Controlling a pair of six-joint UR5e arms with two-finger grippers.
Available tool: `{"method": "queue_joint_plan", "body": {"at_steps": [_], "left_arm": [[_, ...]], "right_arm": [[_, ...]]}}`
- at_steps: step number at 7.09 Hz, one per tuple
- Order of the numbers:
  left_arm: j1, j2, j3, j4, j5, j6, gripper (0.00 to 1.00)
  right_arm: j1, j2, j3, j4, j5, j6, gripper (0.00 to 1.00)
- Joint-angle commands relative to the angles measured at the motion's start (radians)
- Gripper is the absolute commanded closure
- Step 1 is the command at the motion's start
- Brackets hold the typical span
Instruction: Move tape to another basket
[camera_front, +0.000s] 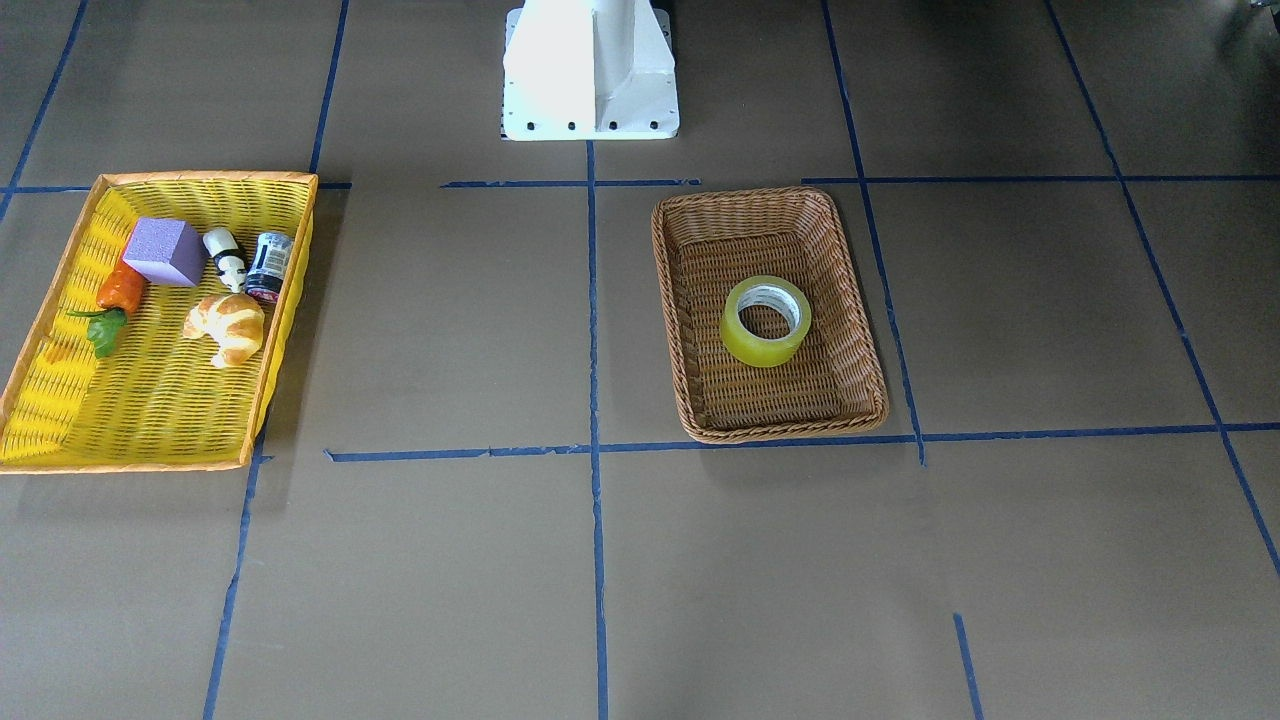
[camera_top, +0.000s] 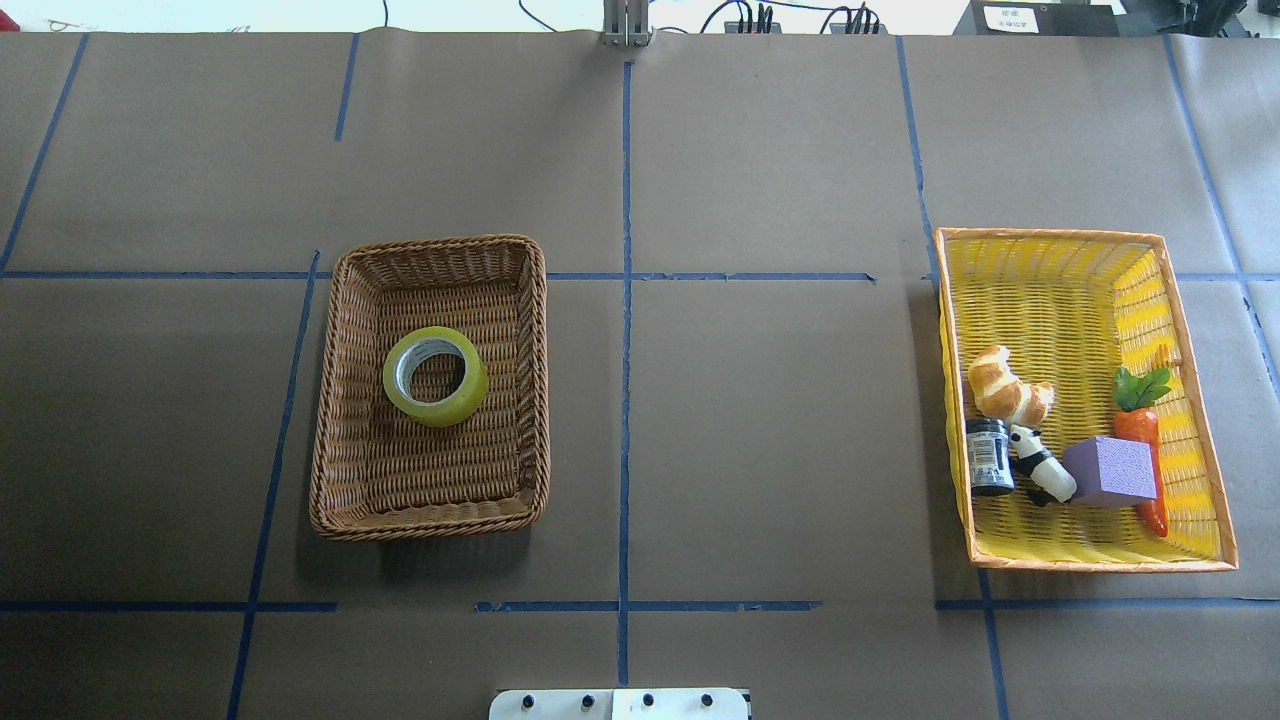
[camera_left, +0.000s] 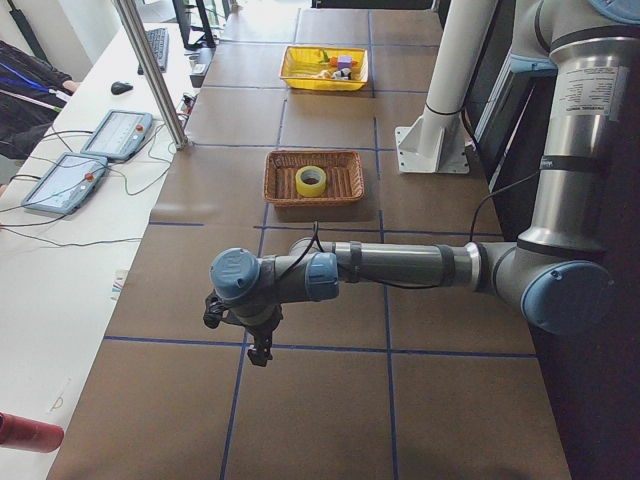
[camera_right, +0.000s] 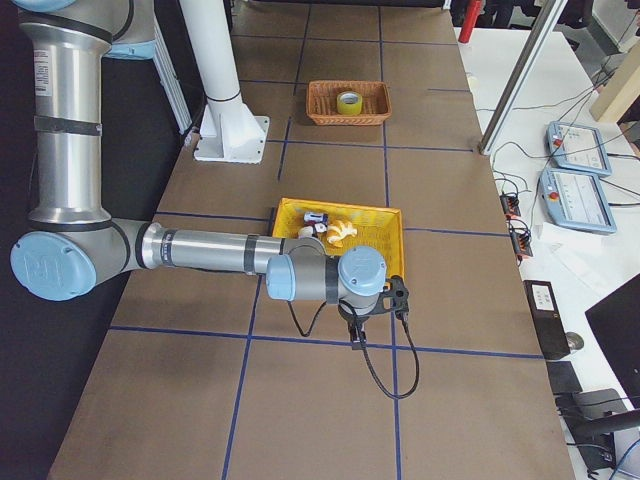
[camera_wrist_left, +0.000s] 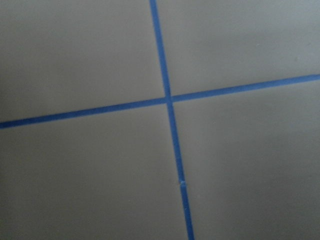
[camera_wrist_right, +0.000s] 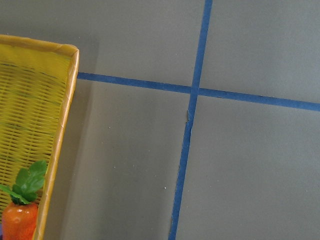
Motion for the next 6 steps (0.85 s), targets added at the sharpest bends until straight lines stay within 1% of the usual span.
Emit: {"method": "queue_joint_plan", "body": {"at_steps": [1,6], "left_arm": [[0.001,0.024,0.005,-0.023,0.001,0.001,0.00],[0.001,0.026,-0.001,-0.023,0.003,0.002,0.00]], "right_arm": [[0.000,0.003,0.003,-0.005,0.000,0.000,0.00],[0.000,-0.002,-0.003,0.001,-0.009,-0.003,0.00]]}}
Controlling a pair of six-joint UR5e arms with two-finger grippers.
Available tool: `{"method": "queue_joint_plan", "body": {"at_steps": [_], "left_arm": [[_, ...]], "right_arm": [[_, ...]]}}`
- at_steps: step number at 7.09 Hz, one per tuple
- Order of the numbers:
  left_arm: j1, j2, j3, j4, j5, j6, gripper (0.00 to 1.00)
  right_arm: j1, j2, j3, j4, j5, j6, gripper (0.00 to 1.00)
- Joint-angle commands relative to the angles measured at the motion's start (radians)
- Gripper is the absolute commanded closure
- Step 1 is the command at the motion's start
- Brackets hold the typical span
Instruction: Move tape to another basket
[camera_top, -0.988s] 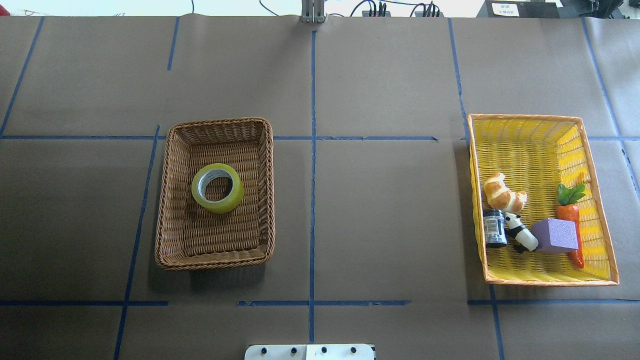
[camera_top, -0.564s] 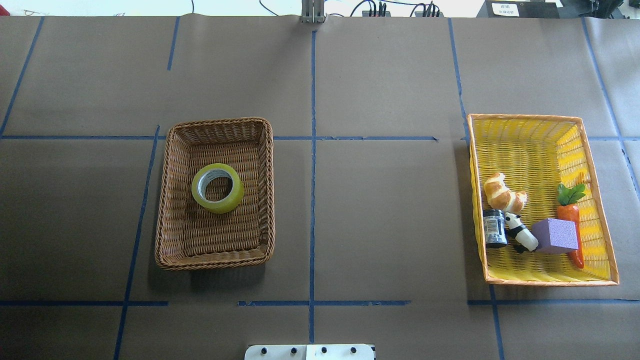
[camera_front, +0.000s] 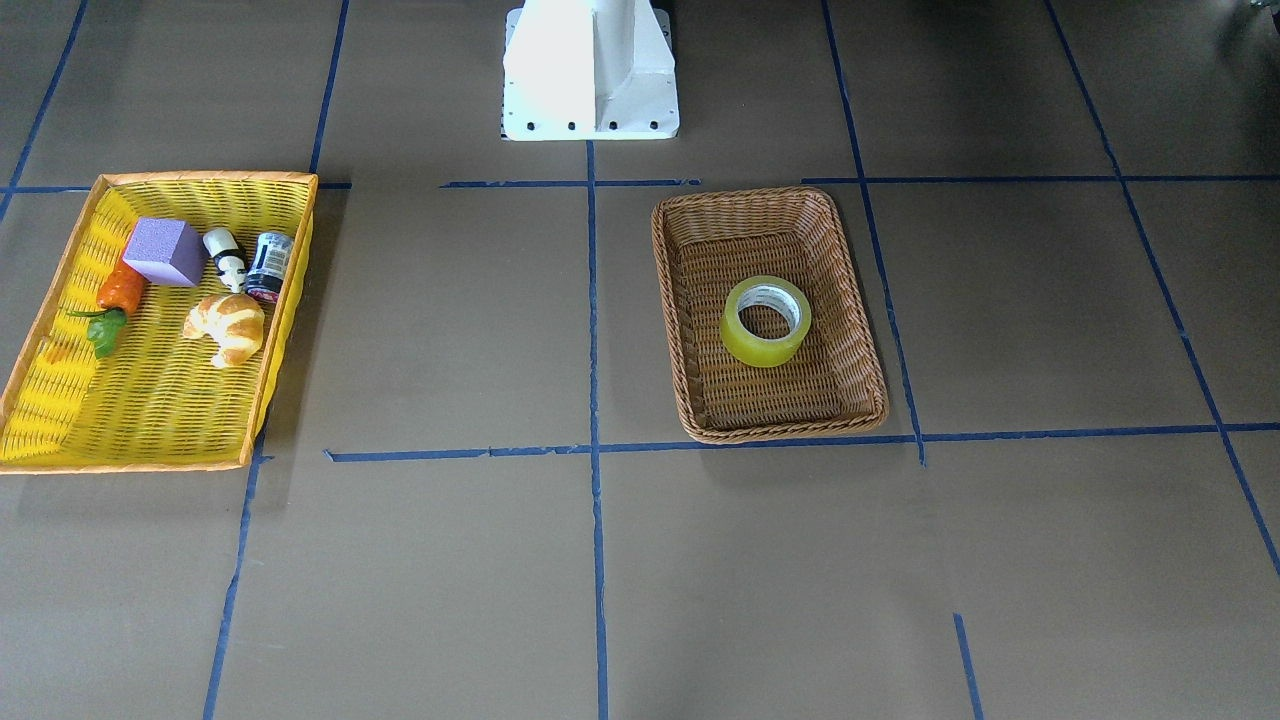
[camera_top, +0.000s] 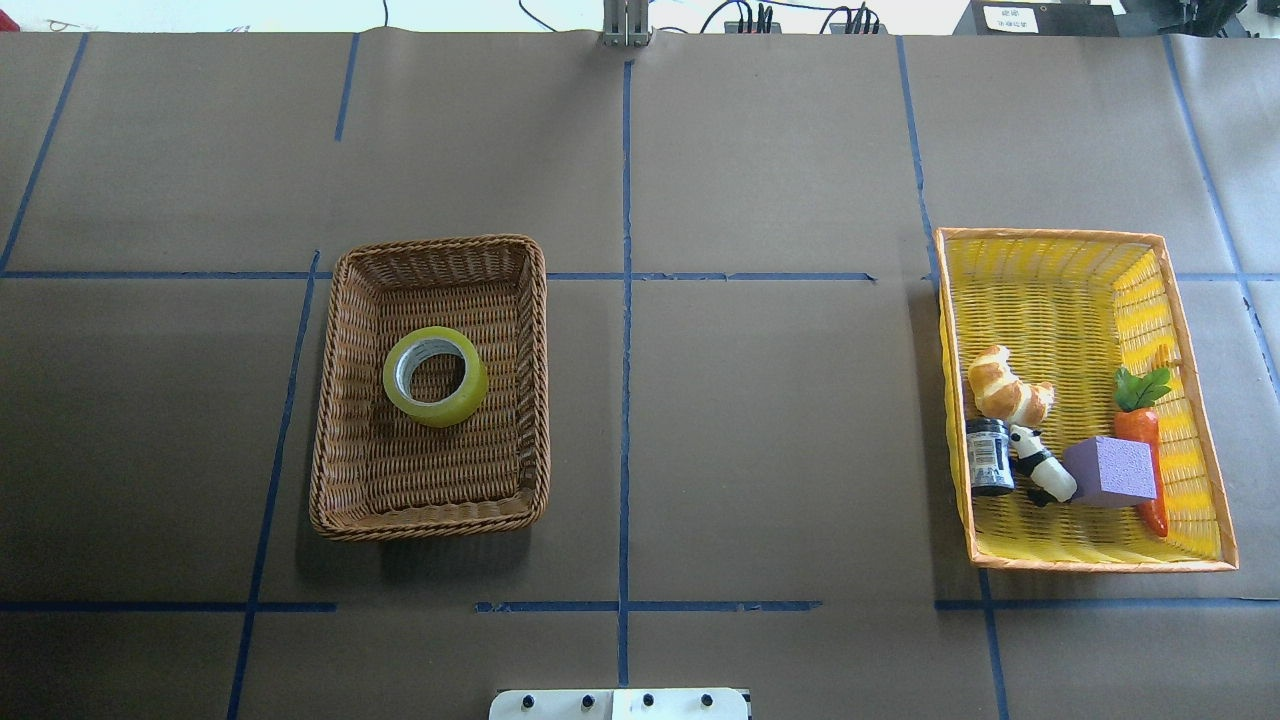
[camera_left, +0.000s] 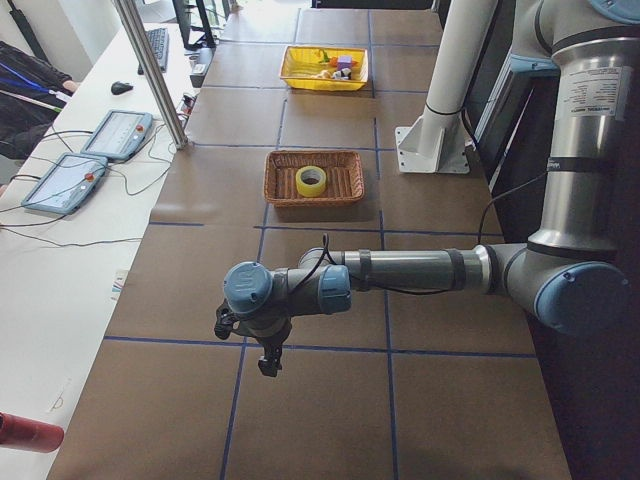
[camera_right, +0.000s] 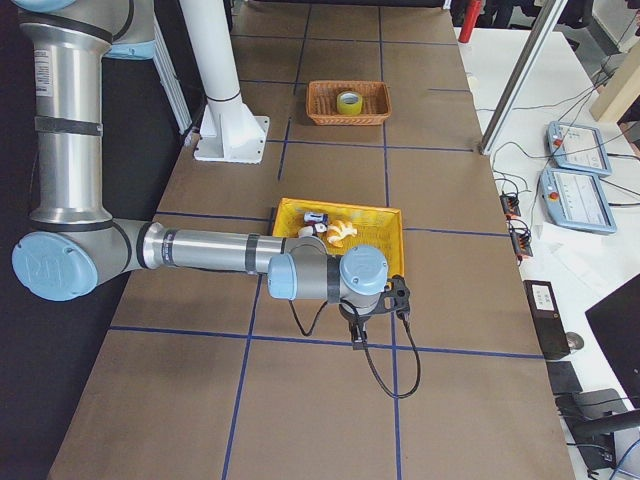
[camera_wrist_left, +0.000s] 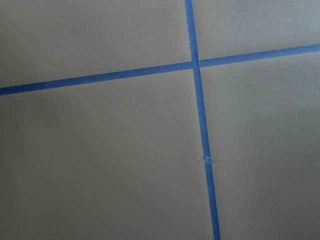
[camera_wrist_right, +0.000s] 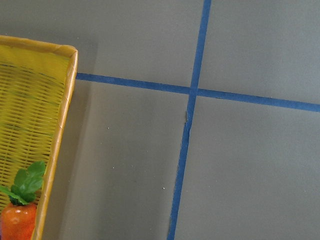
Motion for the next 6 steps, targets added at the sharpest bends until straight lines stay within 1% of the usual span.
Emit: {"method": "queue_joint_plan", "body": {"at_steps": [1,3,4,6], "left_arm": [[0.000,-0.004,0.000,0.000,0.004,-0.002,0.00],[0.000,-0.010,-0.003,0.002,0.051,-0.010,0.00],[0.000,-0.011,-0.006,0.000,0.053,-0.051,0.00],[0.000,-0.013,-0.006,0.000,0.068,-0.053,0.00]], "right_arm": [[0.002,-0.002,-0.001,0.003,-0.006,-0.001,0.00],[0.000,-0.007,-0.003,-0.005,-0.029,-0.001,0.00],[0.014,-0.010,-0.003,-0.005,-0.049,-0.001,0.00],[0.032,-0.010,-0.003,-0.006,-0.069,0.000,0.00]]}}
